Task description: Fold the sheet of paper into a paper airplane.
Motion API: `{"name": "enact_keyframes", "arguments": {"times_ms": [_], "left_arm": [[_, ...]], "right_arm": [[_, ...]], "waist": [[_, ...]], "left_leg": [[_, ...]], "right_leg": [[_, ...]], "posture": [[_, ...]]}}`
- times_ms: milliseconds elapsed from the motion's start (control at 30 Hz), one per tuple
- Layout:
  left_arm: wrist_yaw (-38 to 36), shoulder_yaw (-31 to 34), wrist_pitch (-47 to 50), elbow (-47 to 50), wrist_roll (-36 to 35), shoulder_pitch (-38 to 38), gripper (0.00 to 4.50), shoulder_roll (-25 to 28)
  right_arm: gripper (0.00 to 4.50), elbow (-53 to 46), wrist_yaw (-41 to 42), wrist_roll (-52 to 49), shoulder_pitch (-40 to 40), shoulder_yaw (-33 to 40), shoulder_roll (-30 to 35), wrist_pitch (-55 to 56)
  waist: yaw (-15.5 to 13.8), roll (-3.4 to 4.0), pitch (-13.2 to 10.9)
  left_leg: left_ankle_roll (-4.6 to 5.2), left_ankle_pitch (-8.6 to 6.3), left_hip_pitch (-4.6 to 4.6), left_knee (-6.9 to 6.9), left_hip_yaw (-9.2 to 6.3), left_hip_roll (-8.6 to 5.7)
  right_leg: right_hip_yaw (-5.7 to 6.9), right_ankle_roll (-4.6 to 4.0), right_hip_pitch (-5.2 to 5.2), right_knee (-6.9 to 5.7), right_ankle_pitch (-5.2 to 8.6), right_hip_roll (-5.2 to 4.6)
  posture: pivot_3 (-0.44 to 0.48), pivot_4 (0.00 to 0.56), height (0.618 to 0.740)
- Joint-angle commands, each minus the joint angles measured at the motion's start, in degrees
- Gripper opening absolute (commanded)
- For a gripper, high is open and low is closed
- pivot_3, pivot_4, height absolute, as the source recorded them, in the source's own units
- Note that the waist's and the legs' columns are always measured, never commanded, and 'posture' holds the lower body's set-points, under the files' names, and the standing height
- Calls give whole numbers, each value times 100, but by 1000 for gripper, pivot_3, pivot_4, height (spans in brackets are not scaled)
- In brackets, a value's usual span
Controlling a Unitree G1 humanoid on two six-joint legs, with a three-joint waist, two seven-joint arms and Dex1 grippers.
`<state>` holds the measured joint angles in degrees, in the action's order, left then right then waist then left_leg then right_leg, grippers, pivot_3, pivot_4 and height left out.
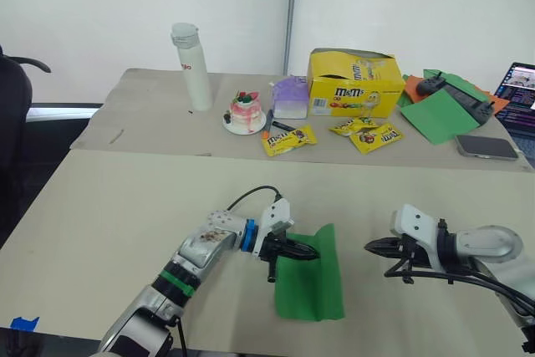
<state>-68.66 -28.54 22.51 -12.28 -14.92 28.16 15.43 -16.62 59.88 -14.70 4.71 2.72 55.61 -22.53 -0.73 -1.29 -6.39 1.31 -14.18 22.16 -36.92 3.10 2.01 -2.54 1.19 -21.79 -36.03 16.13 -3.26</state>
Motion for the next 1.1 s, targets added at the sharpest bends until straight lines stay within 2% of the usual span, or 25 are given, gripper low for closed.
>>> {"name": "enact_keyframes", "arguments": {"times_ms": [33,200,300,500,700,867,1033,1067,1100], "left_arm": [[-103,-221,-249,-333,294,170,0,-150],[-270,-425,-117,-576,516,302,0,-275],[-262,-432,33,-600,593,324,0,-271],[-175,-611,469,-471,871,421,0,-61],[348,-769,1345,-590,1079,708,0,-382],[453,-1166,1689,-594,1290,863,0,-538],[554,-987,1733,-482,1215,829,0,-453],[540,-883,1771,-398,1139,786,0,-393],[520,-796,1784,-324,1078,745,0,-342]], "right_arm": [[64,-378,-166,-64,261,449,86,-186],[64,-820,-503,-83,663,812,1,-596],[64,-1177,-785,-377,693,989,-260,-1088],[64,-1761,-1299,-530,576,673,-664,-1736],[64,-1841,-1757,-472,235,411,-810,-2247],[64,-1924,-1998,-581,122,404,-826,-2747],[64,-2015,-2166,-974,120,726,-1069,-3233],[466,-2031,-2191,-1152,103,884,-1184,-3363],[622,-2048,-2213,-1309,84,1010,-1280,-3480]], "waist": [[10,0,0],[2,6,3],[3,5,3],[11,3,2],[-10,4,3],[-31,2,4],[-17,2,6],[-12,2,6],[-3,2,6]], "left_leg": [[0,0,1,0,-1,-1],[0,0,-5,-2,-9,-4],[0,0,-13,-2,-16,-8],[0,0,-17,-2,-34,-10],[0,0,-18,-10,-46,-18],[4,3,-8,-30,-73,-33],[5,3,-8,-29,-82,-31],[5,3,-8,-29,-83,-31],[5,3,-8,-30,-84,-31]], "right_leg": [[-1,1,-2,0,0,0],[-1,5,10,-2,2,0],[-1,13,28,3,7,-2],[0,17,45,6,10,0],[0,22,54,7,13,0],[-6,30,74,15,18,-3],[-5,31,77,14,18,-1],[-5,31,77,14,18,-1],[-5,31,77,14,18,-1]], "posture": [[0,150,740],[0,150,740],[0,150,740],[0,150,740],[0,150,740],[0,150,740],[0,150,740],[0,150,740],[0,150,740]]}}
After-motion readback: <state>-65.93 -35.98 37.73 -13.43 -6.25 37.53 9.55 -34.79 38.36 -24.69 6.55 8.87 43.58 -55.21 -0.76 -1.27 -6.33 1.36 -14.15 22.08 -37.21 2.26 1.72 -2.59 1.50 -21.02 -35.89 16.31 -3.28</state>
